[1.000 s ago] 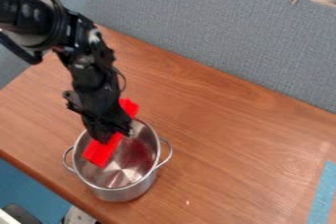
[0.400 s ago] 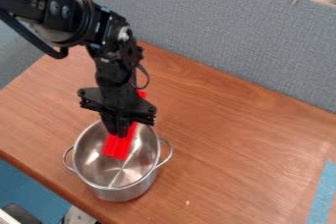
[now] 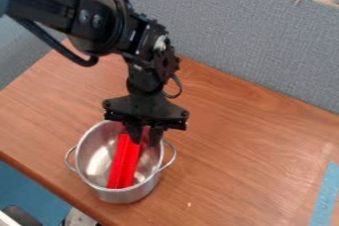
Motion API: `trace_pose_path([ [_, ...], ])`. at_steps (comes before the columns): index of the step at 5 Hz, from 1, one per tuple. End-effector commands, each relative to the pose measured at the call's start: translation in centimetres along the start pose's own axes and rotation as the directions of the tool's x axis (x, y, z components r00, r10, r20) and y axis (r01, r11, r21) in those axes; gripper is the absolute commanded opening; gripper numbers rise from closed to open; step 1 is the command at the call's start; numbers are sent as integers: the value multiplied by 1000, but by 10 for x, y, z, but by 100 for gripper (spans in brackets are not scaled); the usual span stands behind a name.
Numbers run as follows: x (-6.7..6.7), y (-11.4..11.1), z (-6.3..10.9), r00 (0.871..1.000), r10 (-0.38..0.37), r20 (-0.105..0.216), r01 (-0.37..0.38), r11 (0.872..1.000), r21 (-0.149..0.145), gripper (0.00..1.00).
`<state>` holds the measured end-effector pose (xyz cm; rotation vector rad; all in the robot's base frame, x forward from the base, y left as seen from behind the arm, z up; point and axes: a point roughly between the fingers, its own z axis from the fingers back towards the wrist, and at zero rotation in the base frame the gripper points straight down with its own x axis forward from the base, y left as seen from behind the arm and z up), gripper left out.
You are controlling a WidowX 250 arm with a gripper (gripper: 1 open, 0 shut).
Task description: Move the red object from the metal pot to the table
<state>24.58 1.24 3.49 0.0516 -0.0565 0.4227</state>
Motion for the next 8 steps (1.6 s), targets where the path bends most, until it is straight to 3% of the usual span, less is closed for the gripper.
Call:
trace_pose_path([
  [1,-11,-38,13,998,50,34,-50,999,-6,0],
  [2,3,-11,23,988,142,59,-141,990,-27,0],
  [3,15,15,36,969,229,91,-225,973,-53,0],
  [4,1,45,86,960,262,97,-256,964,-67,0],
  [5,-24,54,109,961,262,82,-251,960,-127,100],
  [6,-20,24,105,996,38,84,-27,991,-132,100],
  [7,-21,-22,107,975,-205,91,214,971,-107,100],
  [8,-31,-44,106,956,-282,86,289,953,-92,100],
])
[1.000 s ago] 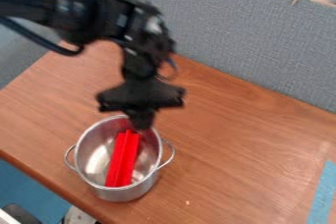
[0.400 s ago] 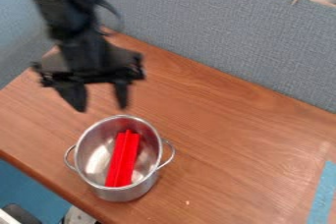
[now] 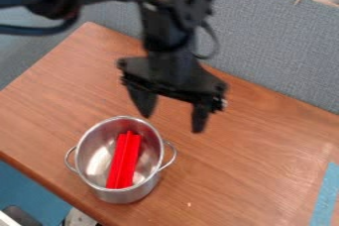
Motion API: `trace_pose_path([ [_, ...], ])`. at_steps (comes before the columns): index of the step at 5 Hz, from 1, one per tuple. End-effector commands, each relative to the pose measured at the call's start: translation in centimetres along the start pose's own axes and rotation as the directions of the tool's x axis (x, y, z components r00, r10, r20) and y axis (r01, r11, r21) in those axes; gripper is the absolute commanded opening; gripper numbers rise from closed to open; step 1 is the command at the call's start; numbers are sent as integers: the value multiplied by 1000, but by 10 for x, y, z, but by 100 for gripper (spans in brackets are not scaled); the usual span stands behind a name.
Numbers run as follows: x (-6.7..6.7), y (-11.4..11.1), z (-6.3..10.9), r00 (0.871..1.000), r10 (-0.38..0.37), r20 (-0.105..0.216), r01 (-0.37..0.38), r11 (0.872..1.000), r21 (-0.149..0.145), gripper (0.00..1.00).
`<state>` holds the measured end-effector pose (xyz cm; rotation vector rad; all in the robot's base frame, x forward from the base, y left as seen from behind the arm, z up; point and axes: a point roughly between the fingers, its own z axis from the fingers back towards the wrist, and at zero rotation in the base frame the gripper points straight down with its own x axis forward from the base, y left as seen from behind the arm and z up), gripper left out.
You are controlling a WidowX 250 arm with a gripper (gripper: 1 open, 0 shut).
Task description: Move the red object from the metal pot to the table
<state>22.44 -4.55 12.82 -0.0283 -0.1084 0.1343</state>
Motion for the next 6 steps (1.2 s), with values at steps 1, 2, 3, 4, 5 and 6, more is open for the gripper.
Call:
trace_pose_path([
  [1,9,-12,10,1000,24,4,-24,1000,5,100],
  [2,9,-24,8,1000,4,-10,-4,1000,22,100],
  [3,3,-7,-19,1000,7,-16,-6,1000,11,100],
  [4,3,2,-58,999,-30,-44,30,1000,6,100],
  [5,2,-9,-25,998,66,-15,-65,997,34,100],
  [6,2,-17,-7,990,138,-14,-137,988,71,100],
])
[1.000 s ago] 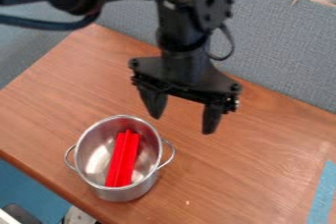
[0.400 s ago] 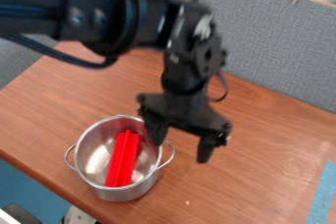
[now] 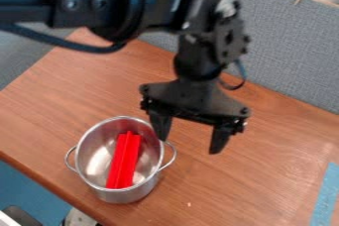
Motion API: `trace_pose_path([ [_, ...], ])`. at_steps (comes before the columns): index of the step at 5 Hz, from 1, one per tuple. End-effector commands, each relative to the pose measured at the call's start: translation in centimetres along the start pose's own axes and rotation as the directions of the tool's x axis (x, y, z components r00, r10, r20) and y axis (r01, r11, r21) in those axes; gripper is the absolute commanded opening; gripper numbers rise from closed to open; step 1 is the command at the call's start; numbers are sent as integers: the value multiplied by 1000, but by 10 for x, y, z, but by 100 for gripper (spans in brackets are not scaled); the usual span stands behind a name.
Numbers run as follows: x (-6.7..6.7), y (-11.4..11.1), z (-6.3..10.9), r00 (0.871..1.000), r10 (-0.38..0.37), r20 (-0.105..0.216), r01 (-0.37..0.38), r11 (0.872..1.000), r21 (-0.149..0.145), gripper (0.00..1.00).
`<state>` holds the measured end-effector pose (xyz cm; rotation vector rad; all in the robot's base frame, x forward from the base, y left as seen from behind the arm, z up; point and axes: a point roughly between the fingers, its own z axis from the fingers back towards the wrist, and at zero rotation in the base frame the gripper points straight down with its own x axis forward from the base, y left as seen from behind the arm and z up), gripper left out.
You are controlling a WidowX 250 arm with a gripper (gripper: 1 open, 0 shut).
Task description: Move the red object from the metal pot to the table
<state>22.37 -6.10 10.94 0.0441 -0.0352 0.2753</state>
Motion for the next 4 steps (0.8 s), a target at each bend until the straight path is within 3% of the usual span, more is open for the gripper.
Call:
trace_pose_path([
  [1,-29,-9,-8,990,136,35,-136,991,-11,100],
  [2,-43,-17,-9,953,300,44,-301,954,2,100],
  [3,-64,-33,-10,943,331,25,-332,943,30,100],
  [4,-34,10,-20,860,510,5,-509,859,53,100],
])
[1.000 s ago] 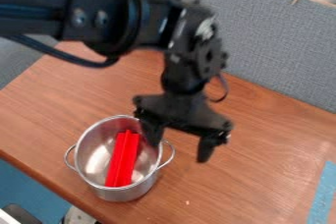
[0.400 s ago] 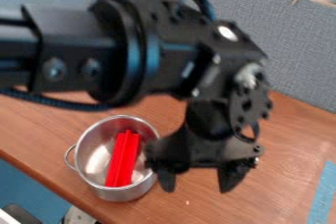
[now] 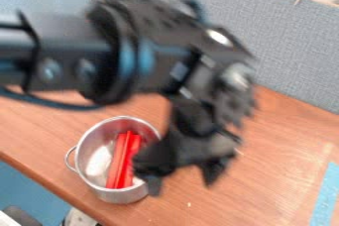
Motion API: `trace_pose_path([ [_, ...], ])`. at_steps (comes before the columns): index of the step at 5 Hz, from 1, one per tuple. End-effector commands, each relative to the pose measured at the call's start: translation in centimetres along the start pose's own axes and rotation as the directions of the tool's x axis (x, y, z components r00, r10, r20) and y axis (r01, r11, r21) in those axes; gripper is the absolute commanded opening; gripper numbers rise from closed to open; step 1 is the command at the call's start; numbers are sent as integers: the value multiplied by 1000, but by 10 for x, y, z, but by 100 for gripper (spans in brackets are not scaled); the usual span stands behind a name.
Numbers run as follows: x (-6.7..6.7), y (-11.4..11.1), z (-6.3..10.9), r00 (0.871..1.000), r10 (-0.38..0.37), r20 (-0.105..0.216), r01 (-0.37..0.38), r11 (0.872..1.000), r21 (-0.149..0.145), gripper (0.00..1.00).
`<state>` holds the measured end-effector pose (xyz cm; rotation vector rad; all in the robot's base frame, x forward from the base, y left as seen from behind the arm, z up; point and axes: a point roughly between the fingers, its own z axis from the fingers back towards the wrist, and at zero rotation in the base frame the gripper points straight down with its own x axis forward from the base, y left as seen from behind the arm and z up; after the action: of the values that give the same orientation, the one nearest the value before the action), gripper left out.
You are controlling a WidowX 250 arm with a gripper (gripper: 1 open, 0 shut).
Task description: Move the red object from the metal pot to the table
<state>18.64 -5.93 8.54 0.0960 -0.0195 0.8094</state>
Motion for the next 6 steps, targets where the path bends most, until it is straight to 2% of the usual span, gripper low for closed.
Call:
trace_pose_path([
  [1,50,20,-3,979,202,-3,-202,979,5,100],
  [2,48,13,9,899,437,17,-437,898,48,100],
  [3,27,3,17,765,644,16,-643,762,81,100],
  [4,47,15,14,739,673,18,-672,736,80,100],
  [5,66,29,11,685,728,20,-727,681,91,100],
  [6,79,38,5,656,754,37,-754,651,87,100],
])
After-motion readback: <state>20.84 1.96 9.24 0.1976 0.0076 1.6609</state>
